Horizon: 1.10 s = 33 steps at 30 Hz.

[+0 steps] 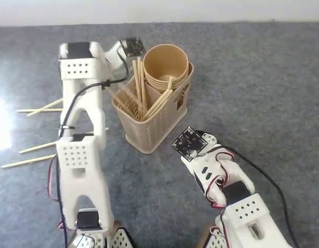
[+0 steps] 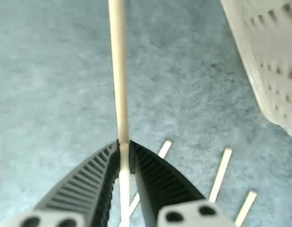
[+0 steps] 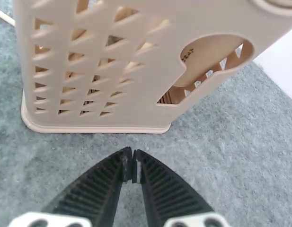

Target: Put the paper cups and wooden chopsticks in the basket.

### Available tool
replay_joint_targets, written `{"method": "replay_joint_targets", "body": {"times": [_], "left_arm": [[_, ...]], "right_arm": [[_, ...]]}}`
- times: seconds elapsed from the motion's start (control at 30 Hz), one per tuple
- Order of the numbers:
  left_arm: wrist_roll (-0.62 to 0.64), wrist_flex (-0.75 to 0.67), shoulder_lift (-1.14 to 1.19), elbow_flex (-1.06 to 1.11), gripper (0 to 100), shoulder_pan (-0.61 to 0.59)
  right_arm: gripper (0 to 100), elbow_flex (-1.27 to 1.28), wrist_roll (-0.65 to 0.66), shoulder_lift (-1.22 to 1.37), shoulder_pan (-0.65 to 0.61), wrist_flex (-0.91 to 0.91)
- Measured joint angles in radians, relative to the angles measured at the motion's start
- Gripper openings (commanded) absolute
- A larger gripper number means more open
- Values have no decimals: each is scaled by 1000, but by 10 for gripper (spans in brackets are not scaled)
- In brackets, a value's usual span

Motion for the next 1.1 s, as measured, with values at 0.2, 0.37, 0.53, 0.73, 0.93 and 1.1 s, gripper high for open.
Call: {"method": "replay_joint_targets", "body": {"times": [0.2, 0.37, 0.53, 0.73, 0.93, 1.1], "left_arm": [[63, 2, -161, 0, 10, -32], [137, 2, -284, 0, 10, -38], [245, 3, -443, 0, 10, -38], [402, 5, -675, -6, 10, -6], [615, 6, -901, -21, 10, 43], [895, 0, -1065, -25, 10, 101]], "right_arm": [[6, 0, 0, 0, 0, 0], [6, 0, 0, 0, 0, 0], [6, 0, 0, 0, 0, 0], [6, 5, 0, 0, 0, -3], [6, 11, 0, 0, 2, -9], [6, 18, 0, 0, 0, -9]]}}
